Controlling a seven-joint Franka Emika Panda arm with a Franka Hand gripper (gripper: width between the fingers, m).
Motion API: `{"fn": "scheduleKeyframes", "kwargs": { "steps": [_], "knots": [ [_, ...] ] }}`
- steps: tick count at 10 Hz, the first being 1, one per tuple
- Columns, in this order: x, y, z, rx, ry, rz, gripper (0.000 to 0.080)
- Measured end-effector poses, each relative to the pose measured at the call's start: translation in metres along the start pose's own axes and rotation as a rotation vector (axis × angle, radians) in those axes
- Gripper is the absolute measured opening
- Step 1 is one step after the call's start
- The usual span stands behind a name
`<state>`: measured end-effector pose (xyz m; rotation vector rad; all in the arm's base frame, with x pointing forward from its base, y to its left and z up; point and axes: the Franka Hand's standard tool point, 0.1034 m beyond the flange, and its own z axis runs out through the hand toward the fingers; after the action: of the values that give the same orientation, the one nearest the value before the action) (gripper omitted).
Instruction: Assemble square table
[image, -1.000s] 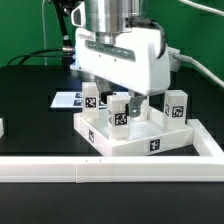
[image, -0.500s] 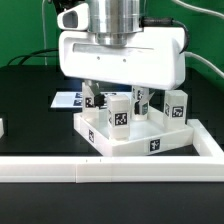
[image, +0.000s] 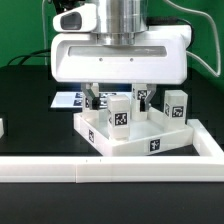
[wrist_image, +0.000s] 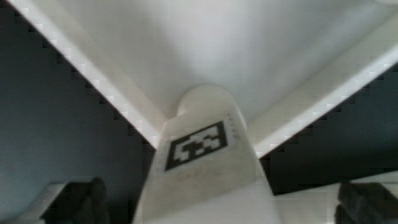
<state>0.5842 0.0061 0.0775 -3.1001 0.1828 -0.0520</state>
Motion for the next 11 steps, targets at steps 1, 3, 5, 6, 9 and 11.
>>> {"fn": "scheduleKeyframes", "kwargs": {
  "steps": [1,3,5,6,9,11],
  "knots": [
    [-0.0006,0.0028,0.0006,0.0,-0.001,-0.102,0.0648],
    [-0.0019,0.0036,0.0016,-0.004,-0.004,-0.226,0.0648],
    [-0.0006,0.0022,0.0006,-0.014,-0.004,-0.271,0.0628],
    [-0.0009,0.0034,0.0011,-0.014,-0.005,-0.269,0.048],
    [-0.001,0.0039,0.0013,-0.015,-0.005,-0.268,0.0297],
    [-0.0011,0.0039,0.0015,-0.015,-0.005,-0.237,0.029]
  ]
}}
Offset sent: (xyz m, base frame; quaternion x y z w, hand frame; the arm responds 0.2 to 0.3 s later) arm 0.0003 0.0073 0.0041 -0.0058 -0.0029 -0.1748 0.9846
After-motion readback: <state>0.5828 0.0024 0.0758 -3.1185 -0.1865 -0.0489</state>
